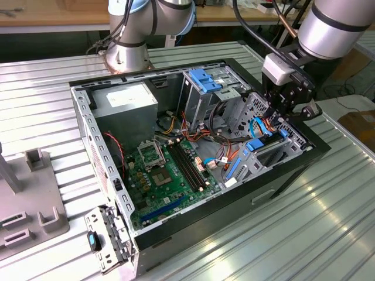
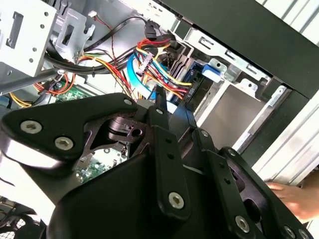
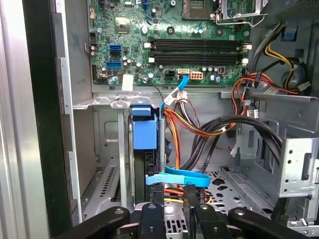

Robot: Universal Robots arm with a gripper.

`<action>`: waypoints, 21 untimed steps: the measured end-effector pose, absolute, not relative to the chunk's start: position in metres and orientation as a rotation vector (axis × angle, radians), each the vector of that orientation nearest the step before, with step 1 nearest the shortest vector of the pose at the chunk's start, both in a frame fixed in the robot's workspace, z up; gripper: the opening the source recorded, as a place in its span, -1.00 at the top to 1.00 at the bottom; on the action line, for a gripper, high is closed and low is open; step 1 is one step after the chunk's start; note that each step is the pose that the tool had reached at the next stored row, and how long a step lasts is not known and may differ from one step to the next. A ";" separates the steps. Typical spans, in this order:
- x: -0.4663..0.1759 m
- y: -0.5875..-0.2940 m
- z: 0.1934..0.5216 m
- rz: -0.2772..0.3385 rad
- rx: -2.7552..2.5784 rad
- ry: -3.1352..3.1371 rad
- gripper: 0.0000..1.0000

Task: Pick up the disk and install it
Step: 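Insert the second disk wire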

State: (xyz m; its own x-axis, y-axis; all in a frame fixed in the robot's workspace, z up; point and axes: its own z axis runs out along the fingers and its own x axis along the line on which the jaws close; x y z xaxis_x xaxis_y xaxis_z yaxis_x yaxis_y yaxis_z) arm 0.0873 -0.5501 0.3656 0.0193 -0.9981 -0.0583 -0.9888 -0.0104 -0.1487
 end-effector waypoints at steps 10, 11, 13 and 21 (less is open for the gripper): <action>0.103 -0.551 0.350 -0.078 -2.119 2.101 0.40; 0.104 -0.552 0.350 -0.074 -2.120 2.103 0.40; 0.104 -0.556 0.349 -0.071 -2.120 2.106 0.40; 0.104 -0.558 0.342 -0.054 -2.109 2.101 0.40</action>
